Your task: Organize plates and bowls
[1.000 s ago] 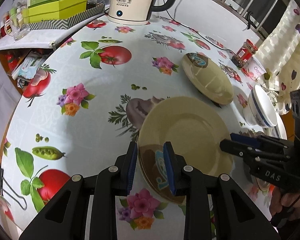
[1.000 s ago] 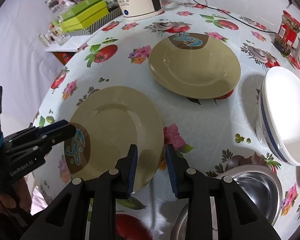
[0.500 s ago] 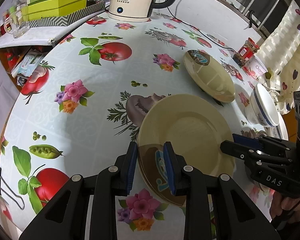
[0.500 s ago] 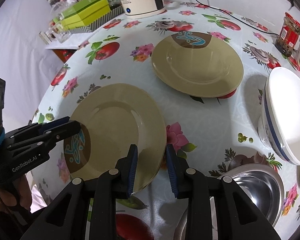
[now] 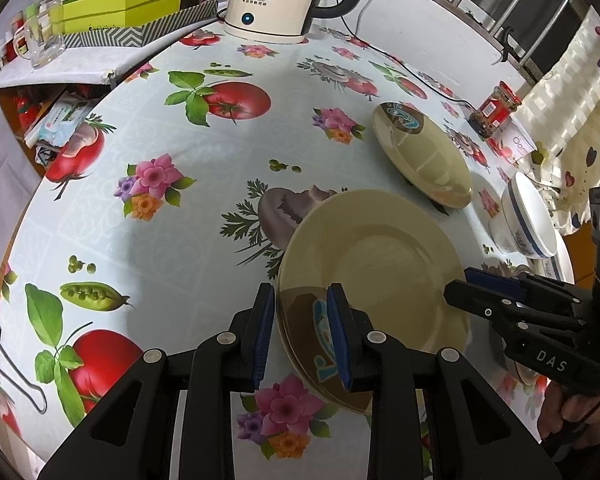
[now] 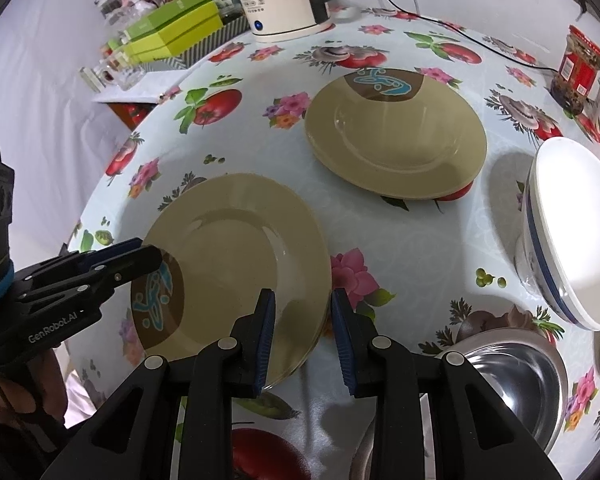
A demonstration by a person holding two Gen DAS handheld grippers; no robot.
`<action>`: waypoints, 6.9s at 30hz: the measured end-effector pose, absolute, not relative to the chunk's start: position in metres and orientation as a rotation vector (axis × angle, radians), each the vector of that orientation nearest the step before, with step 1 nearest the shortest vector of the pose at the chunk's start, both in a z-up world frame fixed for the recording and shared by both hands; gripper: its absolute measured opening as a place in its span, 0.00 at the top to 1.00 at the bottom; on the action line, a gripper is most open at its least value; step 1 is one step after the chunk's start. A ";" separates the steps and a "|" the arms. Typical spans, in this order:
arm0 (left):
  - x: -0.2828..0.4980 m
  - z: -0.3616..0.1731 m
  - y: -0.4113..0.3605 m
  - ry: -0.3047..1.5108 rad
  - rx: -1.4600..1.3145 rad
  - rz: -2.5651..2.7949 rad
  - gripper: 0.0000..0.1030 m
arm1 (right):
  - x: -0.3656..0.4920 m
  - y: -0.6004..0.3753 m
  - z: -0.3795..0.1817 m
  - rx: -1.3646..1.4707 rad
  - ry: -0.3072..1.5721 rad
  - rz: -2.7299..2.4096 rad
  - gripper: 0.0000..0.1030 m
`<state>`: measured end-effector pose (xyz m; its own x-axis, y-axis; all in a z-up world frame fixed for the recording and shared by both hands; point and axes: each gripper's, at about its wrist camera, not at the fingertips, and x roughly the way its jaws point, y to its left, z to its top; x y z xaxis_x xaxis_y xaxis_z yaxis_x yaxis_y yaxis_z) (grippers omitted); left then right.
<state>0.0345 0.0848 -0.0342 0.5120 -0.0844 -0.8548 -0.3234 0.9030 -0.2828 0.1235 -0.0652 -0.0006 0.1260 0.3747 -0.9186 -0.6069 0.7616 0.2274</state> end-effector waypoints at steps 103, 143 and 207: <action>0.194 -0.043 0.124 0.996 -0.542 0.040 0.93 | 0.212 -0.058 0.021 -0.146 1.173 0.621 0.64; 0.188 -0.051 0.121 1.029 -0.614 -0.026 0.88 | 0.288 -0.038 -0.019 -0.268 1.369 0.512 0.62; 0.127 -0.005 0.123 0.926 -0.602 0.023 0.88 | 0.236 -0.041 0.021 -0.187 1.298 0.586 0.63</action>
<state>0.1271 0.1233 -0.0051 0.6127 -0.2329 -0.7552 -0.2700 0.8364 -0.4770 0.2361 -0.0408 0.0213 0.1493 0.3021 -0.9415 -0.5061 0.8414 0.1897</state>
